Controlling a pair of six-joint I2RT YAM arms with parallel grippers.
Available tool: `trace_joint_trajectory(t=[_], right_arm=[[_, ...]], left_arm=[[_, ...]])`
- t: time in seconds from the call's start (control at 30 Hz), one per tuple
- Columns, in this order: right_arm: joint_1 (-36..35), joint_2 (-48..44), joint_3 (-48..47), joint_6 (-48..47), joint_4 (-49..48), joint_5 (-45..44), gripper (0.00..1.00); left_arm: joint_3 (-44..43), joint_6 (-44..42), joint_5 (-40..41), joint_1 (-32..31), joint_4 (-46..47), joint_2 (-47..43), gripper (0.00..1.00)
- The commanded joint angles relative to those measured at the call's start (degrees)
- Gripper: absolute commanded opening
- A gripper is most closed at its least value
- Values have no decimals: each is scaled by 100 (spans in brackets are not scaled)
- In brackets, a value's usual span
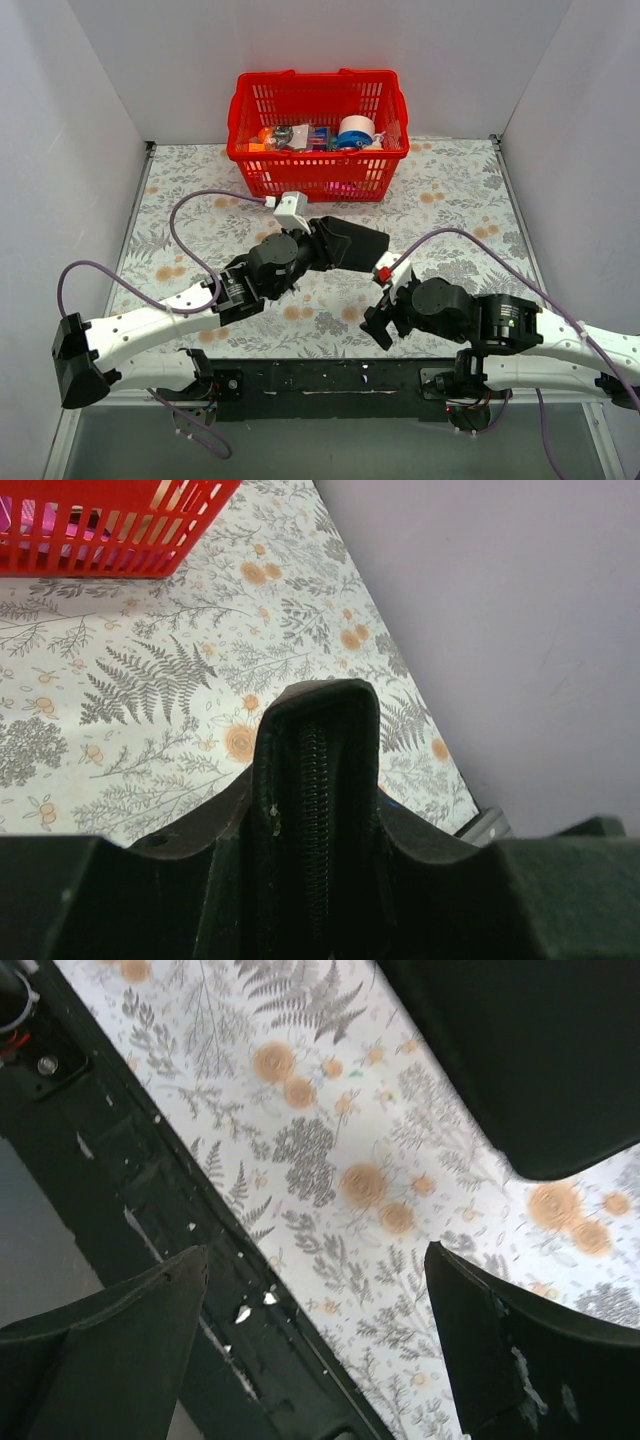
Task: Sort the hair-cutting tools
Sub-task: Place the hairdressing tool bag at the center of the board.
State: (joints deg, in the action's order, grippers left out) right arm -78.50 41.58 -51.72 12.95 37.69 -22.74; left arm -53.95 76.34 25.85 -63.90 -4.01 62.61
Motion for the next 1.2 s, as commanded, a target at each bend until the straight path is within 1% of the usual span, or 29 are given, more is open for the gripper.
trace_joint_trajectory(t=[0.0, 0.03, 0.07, 0.13, 0.17, 0.2, 0.23, 0.27, 0.3, 0.33, 0.37, 0.43, 0.6, 0.7, 0.73, 0.8, 0.83, 0.87, 0.9, 0.93, 0.97, 1.0, 1.03, 1.1, 1.13, 1.17], right_arm=[[-25, -98, 215, 638, -34, 411, 97], [-16, -89, 242, 673, -16, 428, 97], [-25, -98, 268, 700, -25, 463, 97], [-25, -115, 312, 753, -138, 534, 98], [-25, -115, 364, 762, -174, 534, 98], [-25, -133, 391, 805, -218, 534, 98], [-25, -133, 417, 814, -288, 499, 98], [-25, -107, 461, 814, -315, 429, 98], [-25, -98, 470, 840, -324, 385, 98], [-25, -72, 470, 867, -341, 341, 98], [-25, -28, 479, 867, -359, 280, 98], [-25, 25, 479, 885, -359, 218, 98], [-25, 175, 506, 1007, -341, -151, 98], [-25, 271, 427, 1183, -202, -485, 98], [-25, 306, 400, 1236, -140, -686, 98], [-16, 377, 365, 1377, 27, -836, 98], [-25, 394, 356, 1394, 45, -881, 98], [-25, 394, 365, 1403, 37, -898, 98], [-25, 394, 391, 1403, 19, -890, 98], [-16, 394, 426, 1403, -77, -864, 98], [-25, 403, 452, 1386, -147, -837, 98], [-16, 412, 470, 1342, -226, -828, 98], [-25, 456, 479, 1316, -332, -811, 98], [-25, 526, 479, 1263, -394, -837, 98], [-25, 639, 444, 1263, -368, -924, 98], [-16, 693, 383, 1271, -333, -986, 98]], left_arm=[[166, 303, -631, 456, 1516, 408, 0], [235, 407, -1164, 753, 1587, 540, 0], [288, 609, -1526, 921, 1796, 646, 0], [429, 803, -1915, 1351, 2008, 919, 0], [577, 926, -2360, 1528, 2288, 1007, 0], [622, 1005, -2548, 1695, 2369, 1121, 0], [666, 1076, -2828, 2027, 2448, 1339, 0], [728, 1198, -3274, 2204, 2597, 1516, 0], [754, 1278, -3401, 2345, 2598, 1648, 0], [850, 1339, -3541, 2617, 2685, 1884, 0], [1052, 1392, -3873, 2750, 2973, 1974, 0], [1281, 1560, -4113, 3013, 3265, 2097, 0], [1545, 1647, -4588, 3199, 3433, 2519, 0], [1826, 1858, -4894, 3261, 3626, 2581, 0], [1853, 1867, -4974, 3252, 3505, 2555, 0], [1801, 1824, -4949, 3261, 2988, 2415, 16], [1661, 1667, -4853, 3252, 2219, 2353, 24], [1564, 1543, -4739, 3252, 1803, 2291, 33], [1502, 1455, -4642, 3252, 1468, 2082, 51], [1345, 1280, -4293, 3252, 760, 1993, 63], [1248, 1165, -4090, 3252, 439, 1905, 78], [1160, 1069, -3861, 3252, 10, 1782, 96], [942, 981, -3424, 3252, -621, 1738, 98], [721, 708, -3131, 3252, -1135, 1720, 98], [607, 612, -2990, 3261, -1659, 1763, 98], [405, 489, -2676, 3252, -1873, 1746, 98]])
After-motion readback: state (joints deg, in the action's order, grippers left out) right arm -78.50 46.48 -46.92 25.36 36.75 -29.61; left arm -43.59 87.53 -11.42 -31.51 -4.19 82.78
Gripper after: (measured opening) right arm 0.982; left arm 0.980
